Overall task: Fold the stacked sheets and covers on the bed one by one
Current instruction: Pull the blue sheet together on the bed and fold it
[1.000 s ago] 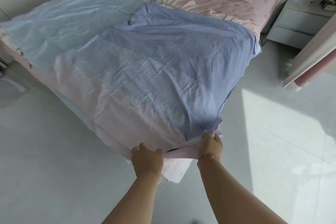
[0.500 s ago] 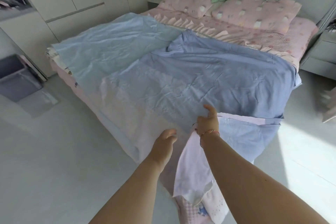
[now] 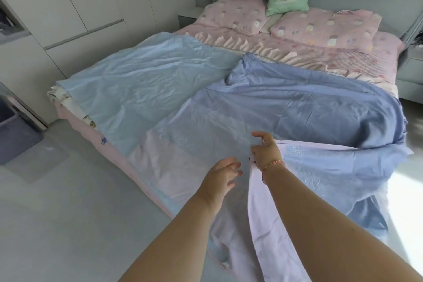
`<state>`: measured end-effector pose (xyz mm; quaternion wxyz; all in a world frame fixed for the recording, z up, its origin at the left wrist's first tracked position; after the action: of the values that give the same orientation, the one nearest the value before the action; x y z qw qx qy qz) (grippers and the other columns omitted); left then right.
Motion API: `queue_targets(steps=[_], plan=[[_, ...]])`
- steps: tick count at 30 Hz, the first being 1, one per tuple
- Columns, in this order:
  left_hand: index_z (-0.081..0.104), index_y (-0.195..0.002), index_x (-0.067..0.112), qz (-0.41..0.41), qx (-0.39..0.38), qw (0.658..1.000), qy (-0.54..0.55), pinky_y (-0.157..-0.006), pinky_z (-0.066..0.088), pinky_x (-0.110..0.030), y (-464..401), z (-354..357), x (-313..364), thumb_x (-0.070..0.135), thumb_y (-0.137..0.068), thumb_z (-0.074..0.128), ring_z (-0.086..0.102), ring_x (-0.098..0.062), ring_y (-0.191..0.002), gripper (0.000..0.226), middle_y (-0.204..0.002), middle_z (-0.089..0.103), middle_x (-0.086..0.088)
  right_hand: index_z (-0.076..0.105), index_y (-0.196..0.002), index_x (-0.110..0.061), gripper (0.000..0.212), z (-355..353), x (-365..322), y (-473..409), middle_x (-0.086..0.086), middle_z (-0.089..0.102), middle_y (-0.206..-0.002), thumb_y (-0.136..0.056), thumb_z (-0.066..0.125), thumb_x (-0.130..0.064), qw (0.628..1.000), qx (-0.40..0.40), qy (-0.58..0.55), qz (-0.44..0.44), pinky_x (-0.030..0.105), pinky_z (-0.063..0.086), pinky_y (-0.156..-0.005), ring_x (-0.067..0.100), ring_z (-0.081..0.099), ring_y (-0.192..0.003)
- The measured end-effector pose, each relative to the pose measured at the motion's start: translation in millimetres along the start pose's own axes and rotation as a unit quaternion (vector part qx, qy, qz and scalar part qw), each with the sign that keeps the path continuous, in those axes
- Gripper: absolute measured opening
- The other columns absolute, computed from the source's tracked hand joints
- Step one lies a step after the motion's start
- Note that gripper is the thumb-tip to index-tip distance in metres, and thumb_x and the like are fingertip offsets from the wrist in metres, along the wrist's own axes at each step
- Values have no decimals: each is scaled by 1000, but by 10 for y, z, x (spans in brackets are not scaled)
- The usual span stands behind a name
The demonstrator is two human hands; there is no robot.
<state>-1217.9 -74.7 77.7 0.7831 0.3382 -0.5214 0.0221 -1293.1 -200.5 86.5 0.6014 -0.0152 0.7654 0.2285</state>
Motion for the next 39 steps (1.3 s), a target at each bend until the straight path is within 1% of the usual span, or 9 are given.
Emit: queue_targets(steps=[4, 9, 14, 19, 24, 29, 33, 36, 39], plan=[[59, -116, 20, 3, -2, 999, 40, -103, 42, -38, -366, -452, 308, 6, -97, 46, 65, -18, -105, 26, -116, 67, -2, 55, -107, -25, 44, 681, -296, -302, 2, 50, -111, -81, 41, 8, 998, -43, 39, -39, 25, 39, -53, 23, 51, -60], [62, -117, 13, 28, -11, 999, 28, -107, 44, -43, -975, -1113, 763, 3, -69, 56, 64, -24, -109, 50, -113, 71, -5, 57, -108, -23, 41, 1618, -509, -812, 2, 52, -109, -83, 42, 6, 990, -105, 81, -44, 24, 41, -63, 21, 54, -77], [60, -122, 9, 29, -29, 999, -9, -93, 51, -38, -1549, -1736, 1002, 1, -68, 65, 66, -26, -104, 55, -115, 69, -12, 57, -101, -24, 38, 2401, -678, -1255, 4, 55, -100, -82, 44, 6, 979, -156, 125, -31, 23, 40, -70, 21, 54, -84], [60, -104, 1, 19, 21, 999, -44, -75, 35, -39, -1872, -2391, 1119, 12, -58, 76, 50, -25, -88, 50, -93, 61, -14, 60, -107, -22, 39, 3226, -698, -1424, 3, 58, -95, -82, 44, 3, 960, -226, 162, -15, 28, 47, -74, 21, 56, -83], [55, -81, -3, -12, 154, 975, -163, -59, 24, -30, -1993, -3131, 1058, 18, -63, 57, 32, -21, -71, 29, -73, 42, -9, 58, -112, -25, 40, 3962, -408, -1436, 3, 57, -97, -84, 44, 0, 925, -308, 222, 20, 21, 45, -67, 19, 56, -85], [58, -84, -5, -46, 151, 970, -184, -62, 25, -33, -2101, -3579, 808, 26, -64, 59, 35, -18, -69, 36, -71, 47, -9, 58, -108, -30, 40, 4402, -10, -1484, 5, 64, -99, -83, 42, -3, 919, -304, 242, 62, 31, 55, -75, 25, 66, -93], [65, -84, 5, -87, 132, 967, -200, -63, 37, -36, -2247, -3910, 582, 30, -64, 64, 49, -19, -69, 32, -72, 59, -5, 54, -120, -28, 43, 4626, 261, -1525, 2, 58, -107, -87, 40, -4, 911, -302, 268, 87, 29, 51, -70, 22, 58, -91], [69, -91, 14, -105, 102, 964, -222, -71, 53, -41, -2367, -4046, 436, 12, -78, 66, 63, -19, -76, 14, -82, 72, -2, 50, -127, -30, 45, 4646, 448, -1530, 0, 56, -120, -87, 41, -10, 914, -275, 279, 103, 34, 50, -89, 21, 57, -104], [69, -103, 17, -133, 47, 975, -173, -74, 56, -36, -2452, -4050, 427, -8, -73, 55, 67, -18, -81, 42, -92, 74, -6, 51, -126, -22, 35, 4598, 517, -1551, 3, 63, -107, -93, 41, -18, 939, -227, 230, 119, 39, 49, -94, 22, 60, -95]])
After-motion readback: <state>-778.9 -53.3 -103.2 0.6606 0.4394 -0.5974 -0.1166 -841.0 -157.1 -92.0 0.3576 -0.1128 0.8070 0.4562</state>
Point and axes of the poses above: each hand's wrist, its own y-axis away from the middle knuckle, its own z-axis out of the palm, x = y × z, the point moved 5 cm from there along -y, towards the middle knuckle
